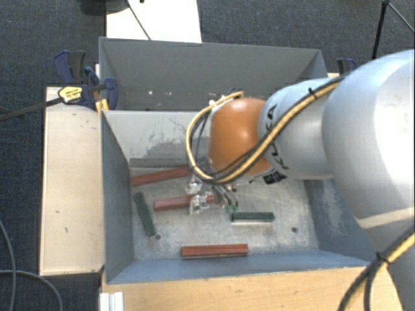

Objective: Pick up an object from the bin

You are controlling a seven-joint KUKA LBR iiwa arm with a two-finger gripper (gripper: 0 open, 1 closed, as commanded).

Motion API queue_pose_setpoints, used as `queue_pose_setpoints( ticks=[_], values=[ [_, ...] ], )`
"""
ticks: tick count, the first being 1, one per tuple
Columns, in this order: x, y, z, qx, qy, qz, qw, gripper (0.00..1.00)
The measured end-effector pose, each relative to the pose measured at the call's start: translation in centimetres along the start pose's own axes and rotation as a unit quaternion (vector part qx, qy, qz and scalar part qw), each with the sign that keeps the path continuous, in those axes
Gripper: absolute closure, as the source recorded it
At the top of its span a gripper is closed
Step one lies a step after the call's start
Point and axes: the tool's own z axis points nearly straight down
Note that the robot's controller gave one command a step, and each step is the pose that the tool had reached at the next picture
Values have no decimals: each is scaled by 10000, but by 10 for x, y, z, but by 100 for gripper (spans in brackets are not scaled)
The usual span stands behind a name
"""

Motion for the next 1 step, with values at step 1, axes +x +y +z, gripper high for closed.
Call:
queue_pose_setpoints(
  ticks=[1],
  values=[
    [1, 0, -2, 20, 86, 5, 10000, 100]
  ],
)
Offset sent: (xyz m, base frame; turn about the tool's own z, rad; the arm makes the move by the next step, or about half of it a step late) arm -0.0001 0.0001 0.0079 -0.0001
